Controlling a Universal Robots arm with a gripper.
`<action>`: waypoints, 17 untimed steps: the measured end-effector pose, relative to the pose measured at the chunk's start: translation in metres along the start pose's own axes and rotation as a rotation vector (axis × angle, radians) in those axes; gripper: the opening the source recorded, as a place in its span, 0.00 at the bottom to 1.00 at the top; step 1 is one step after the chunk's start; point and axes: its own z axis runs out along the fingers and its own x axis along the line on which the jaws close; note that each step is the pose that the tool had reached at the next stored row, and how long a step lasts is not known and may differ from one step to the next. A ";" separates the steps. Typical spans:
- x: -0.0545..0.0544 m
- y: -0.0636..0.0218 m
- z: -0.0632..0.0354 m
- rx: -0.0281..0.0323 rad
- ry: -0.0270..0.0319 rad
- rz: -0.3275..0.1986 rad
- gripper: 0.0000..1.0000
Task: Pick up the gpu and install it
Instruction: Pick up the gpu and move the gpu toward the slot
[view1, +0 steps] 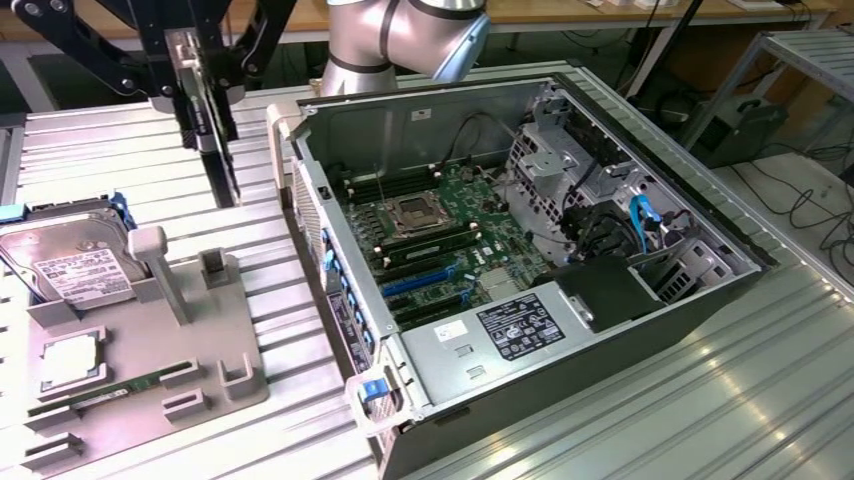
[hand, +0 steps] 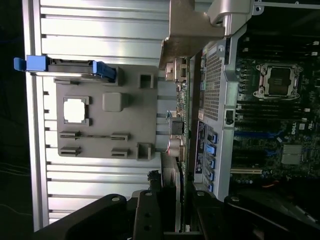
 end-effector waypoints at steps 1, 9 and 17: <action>-0.001 0.0000 0.0000 -0.0001 0.0000 0.000 0.28; -0.006 -0.0002 0.0002 0.0000 0.0000 0.000 0.28; -0.012 -0.0005 0.0004 0.0000 0.0000 0.000 0.28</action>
